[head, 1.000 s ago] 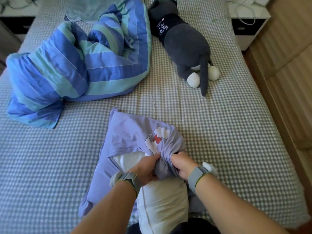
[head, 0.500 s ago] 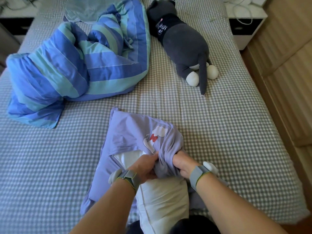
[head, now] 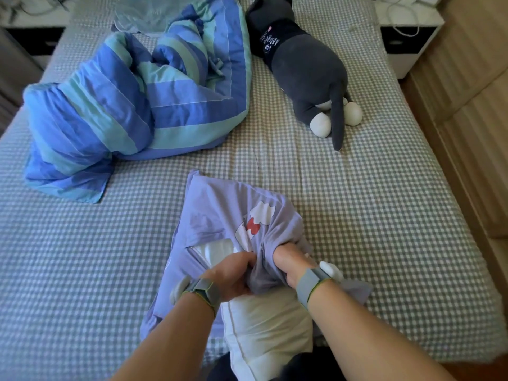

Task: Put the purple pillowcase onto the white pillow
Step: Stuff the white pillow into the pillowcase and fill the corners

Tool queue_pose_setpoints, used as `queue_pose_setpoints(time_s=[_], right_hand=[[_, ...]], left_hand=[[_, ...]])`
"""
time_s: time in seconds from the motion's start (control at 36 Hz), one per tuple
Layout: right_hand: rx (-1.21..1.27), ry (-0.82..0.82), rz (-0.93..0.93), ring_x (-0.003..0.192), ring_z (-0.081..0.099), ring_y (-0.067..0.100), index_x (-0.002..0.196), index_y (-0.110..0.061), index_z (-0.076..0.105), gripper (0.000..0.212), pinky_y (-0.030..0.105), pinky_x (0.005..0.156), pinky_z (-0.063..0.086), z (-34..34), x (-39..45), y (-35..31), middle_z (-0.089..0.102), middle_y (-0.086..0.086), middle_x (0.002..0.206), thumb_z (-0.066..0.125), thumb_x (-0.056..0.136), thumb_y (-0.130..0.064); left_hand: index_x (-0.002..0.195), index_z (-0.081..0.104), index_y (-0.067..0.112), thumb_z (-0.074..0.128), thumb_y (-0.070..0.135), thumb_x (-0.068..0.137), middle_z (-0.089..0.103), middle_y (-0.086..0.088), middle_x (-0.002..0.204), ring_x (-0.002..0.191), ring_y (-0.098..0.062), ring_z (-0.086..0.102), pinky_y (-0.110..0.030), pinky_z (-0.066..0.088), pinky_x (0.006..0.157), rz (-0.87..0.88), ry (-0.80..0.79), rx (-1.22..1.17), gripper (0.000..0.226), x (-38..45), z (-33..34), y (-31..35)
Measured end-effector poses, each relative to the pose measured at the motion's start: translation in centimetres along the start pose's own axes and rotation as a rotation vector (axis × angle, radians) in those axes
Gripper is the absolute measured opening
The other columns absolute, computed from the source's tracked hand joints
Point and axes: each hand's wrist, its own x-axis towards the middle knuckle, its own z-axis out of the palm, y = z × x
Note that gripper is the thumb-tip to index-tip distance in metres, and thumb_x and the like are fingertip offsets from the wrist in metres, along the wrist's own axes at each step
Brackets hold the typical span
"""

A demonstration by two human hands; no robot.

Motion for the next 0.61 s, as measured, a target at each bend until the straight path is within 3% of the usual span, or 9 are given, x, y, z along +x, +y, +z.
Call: queue_pose_setpoints(time_s=[0.08,0.14,0.22,0.28,0.33,0.39,0.44,0.53,0.61], right_hand=[[-0.026,0.084,-0.038,0.076,0.050,0.021,0.068,-0.022,0.036,0.032,0.032,0.077,0.042,-0.5,0.9,-0.3,0.042,-0.001,0.073,0.040,0.098,-0.014],[0.012,0.109,-0.040,0.089,0.054,0.024,0.071,-0.019,0.042,0.028,0.032,0.077,0.042,-1.4,1.3,-1.0,0.047,0.002,0.076,0.043,0.099,-0.018],[-0.023,0.167,-0.138,0.103,0.061,0.028,0.098,-0.006,0.061,0.022,0.035,0.083,0.048,-4.9,2.7,-4.0,0.060,0.008,0.099,0.042,0.099,-0.018],[0.024,0.232,-0.080,0.104,0.062,0.028,0.112,0.004,0.062,0.029,0.039,0.090,0.053,-8.4,4.0,-7.0,0.064,0.011,0.113,0.044,0.100,-0.015],[0.111,0.263,0.030,0.103,0.063,0.034,0.120,0.003,0.060,0.031,0.049,0.091,0.054,-13.0,5.9,-8.9,0.064,0.015,0.119,0.048,0.100,-0.018],[0.172,0.305,0.052,0.100,0.060,0.036,0.124,0.000,0.055,0.030,0.049,0.084,0.053,-17.0,8.2,-9.3,0.060,0.016,0.127,0.044,0.102,-0.017],[0.196,0.352,0.041,0.101,0.061,0.037,0.125,0.001,0.056,0.030,0.050,0.087,0.053,-19.3,7.9,-9.5,0.060,0.017,0.129,0.045,0.102,-0.016],[0.098,0.445,0.036,0.100,0.065,0.039,0.116,0.003,0.062,0.034,0.056,0.091,0.054,-20.0,7.0,-8.8,0.066,0.022,0.115,0.054,0.097,-0.023],[0.061,0.370,0.005,0.093,0.067,0.038,0.107,-0.001,0.064,0.035,0.055,0.086,0.057,-18.1,6.0,-8.5,0.069,0.021,0.109,0.057,0.091,-0.031]], left_hand=[[0.127,0.058,-0.010,0.051,0.008,0.076,0.064,-0.024,0.108,0.099,-0.036,0.061,-0.053,0.049,0.100,0.054,-0.008,-0.046,0.054,-0.2,0.0,0.4],[0.127,0.055,-0.011,0.046,0.003,0.084,0.065,-0.027,0.110,0.098,-0.038,0.064,-0.052,0.052,0.097,0.086,-0.033,-0.105,0.046,-1.2,0.0,1.1],[0.129,0.051,-0.011,0.043,0.000,0.089,0.065,-0.028,0.111,0.091,-0.036,0.068,-0.049,0.055,0.095,0.119,-0.134,-0.148,0.042,-2.3,0.1,2.1],[0.133,0.049,-0.011,0.045,0.003,0.092,0.064,-0.028,0.114,0.089,-0.034,0.069,-0.048,0.053,0.098,0.132,-0.210,-0.123,0.044,-3.5,-0.1,3.0],[0.133,0.053,-0.006,0.044,0.005,0.094,0.063,-0.027,0.118,0.088,-0.032,0.071,-0.044,0.056,0.094,0.157,-0.286,-0.140,0.041,-4.9,-0.2,4.3],[0.135,0.054,0.003,0.043,0.005,0.095,0.063,-0.027,0.123,0.092,-0.032,0.071,-0.042,0.057,0.092,0.185,-0.357,-0.156,0.042,-6.2,-0.4,5.7],[0.139,0.050,0.006,0.042,0.006,0.096,0.063,-0.027,0.125,0.099,-0.035,0.069,-0.042,0.055,0.095,0.204,-0.397,-0.149,0.043,-6.9,-0.5,6.6],[0.138,0.050,0.006,0.043,0.010,0.101,0.067,-0.023,0.121,0.101,-0.035,0.068,-0.043,0.057,0.093,0.206,-0.312,-0.157,0.038,-6.3,-0.4,6.4],[0.123,0.061,0.009,0.046,0.021,0.102,0.070,-0.013,0.104,0.082,-0.027,0.068,-0.034,0.060,0.065,0.186,-0.111,-0.154,0.028,-4.5,1.8,4.8]])
